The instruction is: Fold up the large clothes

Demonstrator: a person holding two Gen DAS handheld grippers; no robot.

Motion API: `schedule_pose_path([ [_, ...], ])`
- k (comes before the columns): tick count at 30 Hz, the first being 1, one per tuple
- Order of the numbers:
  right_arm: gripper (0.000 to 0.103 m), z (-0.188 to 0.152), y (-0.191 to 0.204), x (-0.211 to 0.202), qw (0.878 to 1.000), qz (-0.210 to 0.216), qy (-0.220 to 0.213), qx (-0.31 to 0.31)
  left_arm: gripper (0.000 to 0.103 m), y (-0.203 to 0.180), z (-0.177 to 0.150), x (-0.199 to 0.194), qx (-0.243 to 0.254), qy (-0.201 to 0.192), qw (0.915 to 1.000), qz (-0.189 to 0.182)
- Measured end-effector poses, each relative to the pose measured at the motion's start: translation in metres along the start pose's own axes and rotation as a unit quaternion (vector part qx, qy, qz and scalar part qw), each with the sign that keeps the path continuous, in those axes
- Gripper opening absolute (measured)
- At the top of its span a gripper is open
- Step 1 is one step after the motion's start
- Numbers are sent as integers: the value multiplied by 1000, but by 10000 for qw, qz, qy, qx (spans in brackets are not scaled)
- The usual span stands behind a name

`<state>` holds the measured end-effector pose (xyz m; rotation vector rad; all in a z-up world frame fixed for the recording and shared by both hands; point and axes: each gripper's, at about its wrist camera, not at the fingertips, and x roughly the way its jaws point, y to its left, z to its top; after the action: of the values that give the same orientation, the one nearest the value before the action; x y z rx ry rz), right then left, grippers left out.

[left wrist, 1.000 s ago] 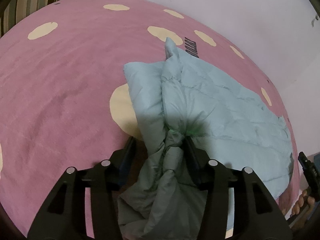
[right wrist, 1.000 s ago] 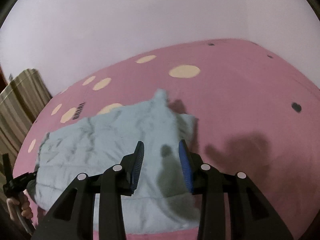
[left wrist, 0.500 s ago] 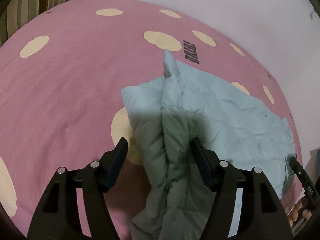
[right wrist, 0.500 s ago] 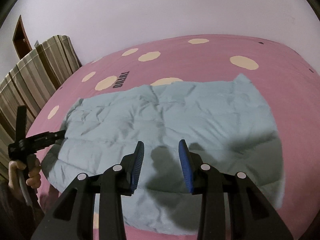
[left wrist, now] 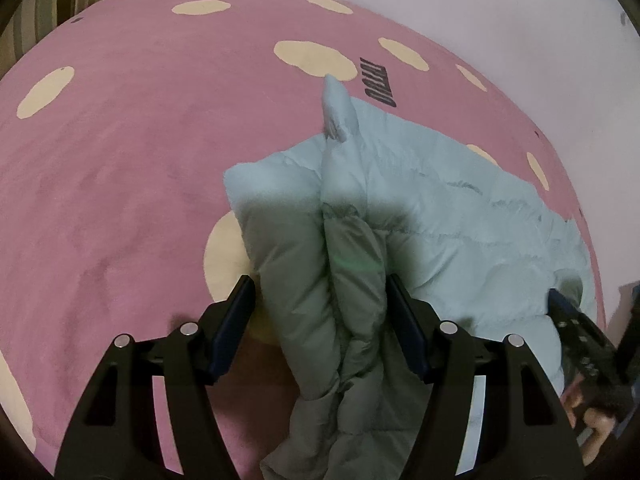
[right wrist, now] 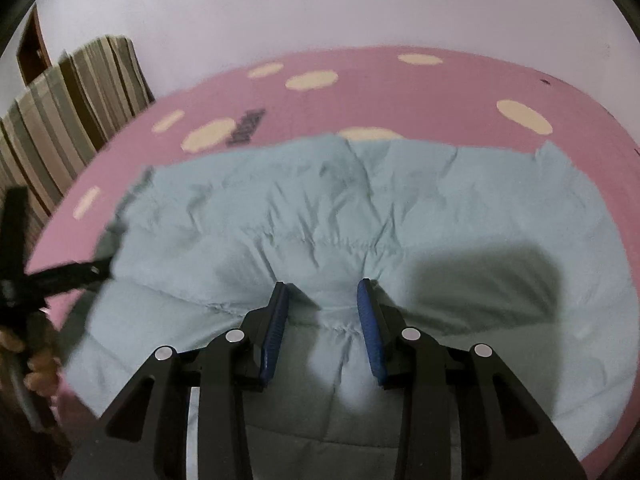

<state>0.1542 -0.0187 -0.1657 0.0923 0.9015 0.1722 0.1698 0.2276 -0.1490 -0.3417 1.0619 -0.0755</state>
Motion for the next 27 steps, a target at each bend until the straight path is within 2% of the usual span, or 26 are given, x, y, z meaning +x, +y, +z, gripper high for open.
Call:
schedule_pose_path([
  [5, 37, -6, 6, 12, 9993, -285, 52, -232, 66, -5, -1, 7, 148, 58, 9999, -61],
  [11, 37, -6, 7, 14, 9992, -334, 70, -228, 66, -11, -1, 13, 279, 113, 9995, -88],
  [14, 36, -7, 7, 15, 9991, -339, 75, -225, 57, -12, 0, 15, 278, 139, 9993, -191],
  [17, 36, -6, 7, 15, 9991, -353, 65, -235, 44, -15, 0, 15, 292, 171, 9990, -297],
  [19, 36, -8, 9, 15, 9990, -377, 57, -247, 31, -17, 1, 14, 266, 179, 9986, -418],
  [21, 37, -8, 9, 14, 9988, -398, 51, -267, 22, -21, 1, 9, 282, 151, 9986, -432],
  [27, 37, -10, 13, 16, 9983, -476, 26, -325, 17, -43, -1, -8, 471, 10, 9984, -297],
])
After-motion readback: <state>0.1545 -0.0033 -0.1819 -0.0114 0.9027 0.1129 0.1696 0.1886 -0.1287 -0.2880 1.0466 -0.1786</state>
